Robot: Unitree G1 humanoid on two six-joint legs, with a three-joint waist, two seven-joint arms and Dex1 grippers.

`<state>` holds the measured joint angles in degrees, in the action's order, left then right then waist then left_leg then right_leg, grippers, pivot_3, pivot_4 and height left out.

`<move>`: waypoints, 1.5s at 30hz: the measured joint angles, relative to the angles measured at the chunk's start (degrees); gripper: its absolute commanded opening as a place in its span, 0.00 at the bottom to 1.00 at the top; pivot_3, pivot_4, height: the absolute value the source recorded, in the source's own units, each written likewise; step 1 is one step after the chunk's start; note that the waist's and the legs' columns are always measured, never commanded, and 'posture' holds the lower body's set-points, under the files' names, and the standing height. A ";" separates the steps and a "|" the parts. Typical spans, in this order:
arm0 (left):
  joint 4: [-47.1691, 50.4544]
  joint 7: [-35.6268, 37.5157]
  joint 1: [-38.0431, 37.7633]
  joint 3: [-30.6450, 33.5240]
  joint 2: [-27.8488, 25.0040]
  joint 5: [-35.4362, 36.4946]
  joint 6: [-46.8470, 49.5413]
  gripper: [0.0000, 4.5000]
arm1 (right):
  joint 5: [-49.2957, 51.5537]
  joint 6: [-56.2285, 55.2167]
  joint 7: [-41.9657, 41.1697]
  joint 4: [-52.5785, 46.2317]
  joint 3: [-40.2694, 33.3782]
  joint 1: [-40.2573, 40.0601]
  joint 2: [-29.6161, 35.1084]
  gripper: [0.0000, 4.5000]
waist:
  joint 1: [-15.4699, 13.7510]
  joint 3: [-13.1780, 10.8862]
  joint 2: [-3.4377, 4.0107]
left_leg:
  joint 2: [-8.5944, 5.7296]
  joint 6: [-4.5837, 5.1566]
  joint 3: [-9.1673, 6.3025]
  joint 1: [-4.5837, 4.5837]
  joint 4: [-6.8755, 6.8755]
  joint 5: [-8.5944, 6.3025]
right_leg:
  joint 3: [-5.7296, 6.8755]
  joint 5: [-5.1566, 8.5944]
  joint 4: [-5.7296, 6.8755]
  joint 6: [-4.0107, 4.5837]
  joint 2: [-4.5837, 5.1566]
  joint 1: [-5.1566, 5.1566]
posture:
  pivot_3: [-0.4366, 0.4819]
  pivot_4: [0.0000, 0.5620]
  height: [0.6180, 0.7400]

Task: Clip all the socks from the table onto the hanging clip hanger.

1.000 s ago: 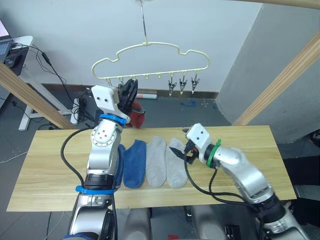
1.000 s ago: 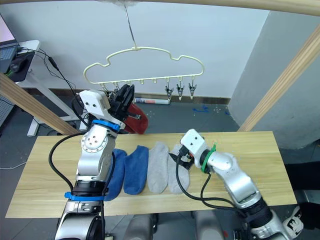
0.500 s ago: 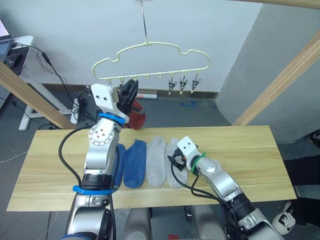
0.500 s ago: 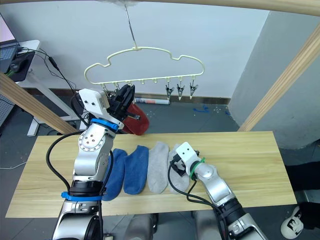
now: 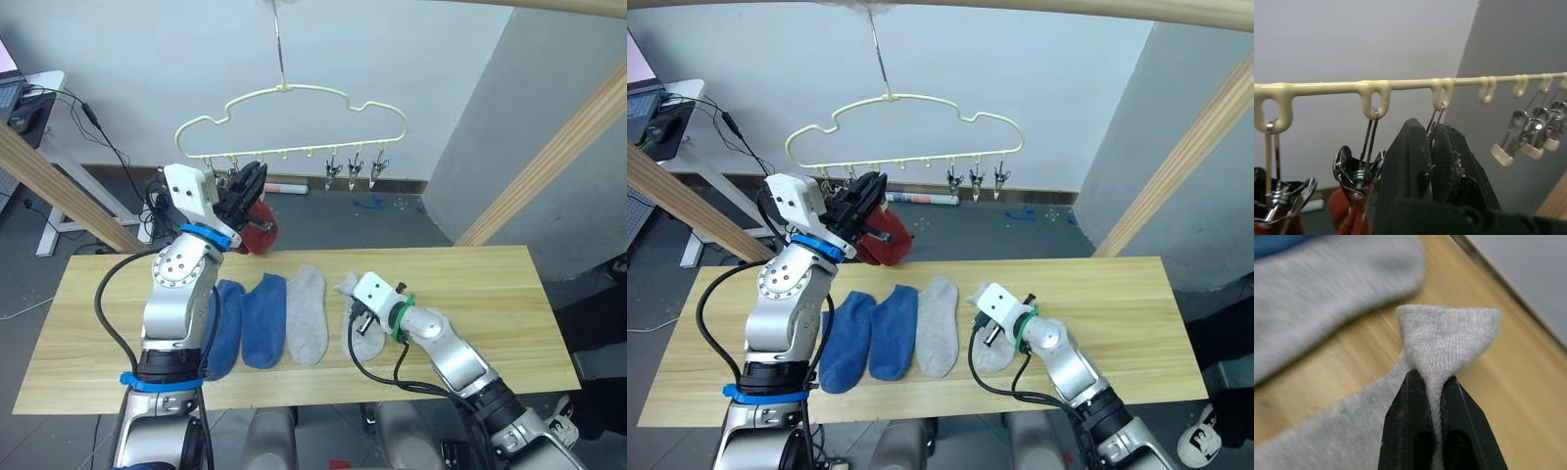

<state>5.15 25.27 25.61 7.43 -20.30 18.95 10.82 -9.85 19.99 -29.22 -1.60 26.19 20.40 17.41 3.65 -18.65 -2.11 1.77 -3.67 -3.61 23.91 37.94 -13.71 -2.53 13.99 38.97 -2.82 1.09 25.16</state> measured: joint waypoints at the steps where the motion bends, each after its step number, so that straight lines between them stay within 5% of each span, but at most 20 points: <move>1: 0.97 0.91 -0.35 0.49 -0.47 1.80 1.84 0.02 | 0.02 0.01 -1.38 -0.53 0.52 2.10 -0.64 0.00 | 0.21 0.00 0.00 | 0.04 0.00 0.00 0.00 0.01 0.00 | 0.00 -0.01 0.01 0.01 -0.03 0.01 | 0.42 0.53 0.85; 12: 4.48 2.71 -0.04 2.16 -1.74 9.76 11.33 0.02 | -0.15 -4.52 -1.64 8.79 0.79 18.67 -11.98 0.00 | -0.46 0.00 -0.01 | -0.05 -0.03 -0.04 0.09 -0.02 0.00 | 0.07 -0.19 -0.03 0.31 0.09 0.03 | 0.42 0.50 0.85; 45: 5.59 2.85 0.80 4.08 -1.87 15.73 19.12 0.02 | 2.25 -7.71 0.08 12.82 -3.43 21.70 -17.94 0.00 | -0.18 0.00 -0.01 | -0.04 -0.03 -0.03 0.10 -0.02 0.00 | 0.07 -0.20 0.00 0.33 0.09 0.08 | 0.39 0.49 0.85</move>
<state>10.74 28.12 26.42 11.50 -22.17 34.69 29.94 -7.60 12.28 -29.14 11.22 22.75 42.10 -0.53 3.47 -18.65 -2.11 1.73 -3.70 -3.63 24.00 37.92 -13.72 -2.46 13.79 38.97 -2.50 1.19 25.24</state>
